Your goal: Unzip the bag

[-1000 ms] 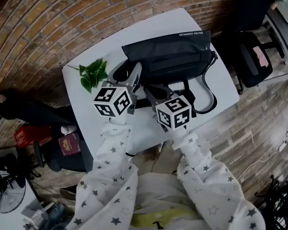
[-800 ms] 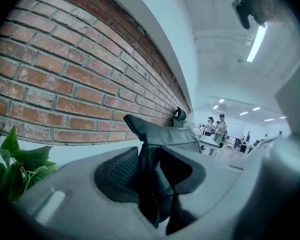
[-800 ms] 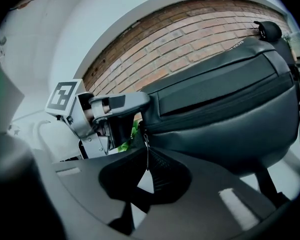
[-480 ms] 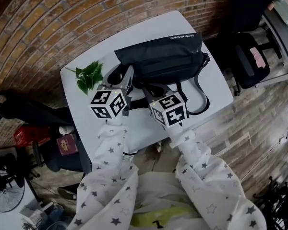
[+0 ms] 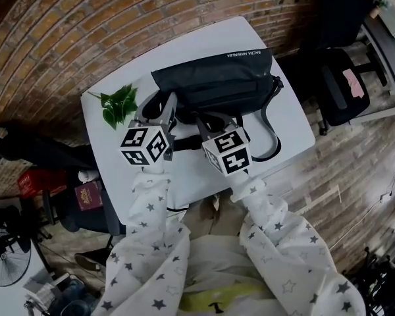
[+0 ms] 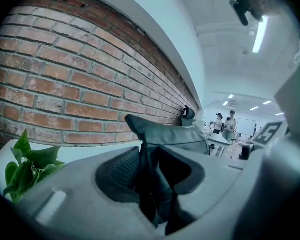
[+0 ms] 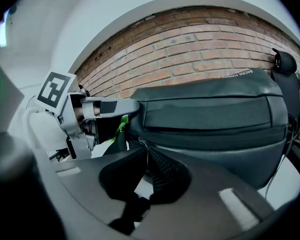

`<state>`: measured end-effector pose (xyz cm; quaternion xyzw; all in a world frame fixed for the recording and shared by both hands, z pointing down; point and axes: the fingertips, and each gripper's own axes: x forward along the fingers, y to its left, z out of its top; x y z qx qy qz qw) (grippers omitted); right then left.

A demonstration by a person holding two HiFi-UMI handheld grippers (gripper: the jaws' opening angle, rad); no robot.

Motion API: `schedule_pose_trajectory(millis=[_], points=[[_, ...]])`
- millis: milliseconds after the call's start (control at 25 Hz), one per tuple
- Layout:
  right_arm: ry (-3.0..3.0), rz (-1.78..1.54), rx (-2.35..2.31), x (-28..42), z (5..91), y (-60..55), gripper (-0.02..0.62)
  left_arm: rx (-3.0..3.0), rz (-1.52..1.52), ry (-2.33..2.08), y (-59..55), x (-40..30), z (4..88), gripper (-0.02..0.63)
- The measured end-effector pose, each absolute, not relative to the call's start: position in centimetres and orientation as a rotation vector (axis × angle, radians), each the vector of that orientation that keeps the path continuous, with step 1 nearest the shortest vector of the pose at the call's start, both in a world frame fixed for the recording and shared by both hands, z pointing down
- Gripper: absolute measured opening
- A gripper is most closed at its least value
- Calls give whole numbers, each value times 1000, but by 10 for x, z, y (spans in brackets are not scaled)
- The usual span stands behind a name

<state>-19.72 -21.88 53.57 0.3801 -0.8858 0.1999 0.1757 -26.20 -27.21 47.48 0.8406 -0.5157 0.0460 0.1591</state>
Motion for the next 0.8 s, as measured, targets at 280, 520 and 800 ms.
schedule_pose_trajectory(millis=[280, 520, 800], points=[[-2481, 539, 1146, -179, 533, -226, 18, 2384, 150, -1515, -272, -264, 475, 123], [-2462, 540, 1210, -156, 532, -233, 18, 2357, 164, -1567, -273, -264, 475, 123], [-2435, 537, 1276, -140, 532, -237, 18, 2330, 162, -1616, -273, -271, 478, 123]])
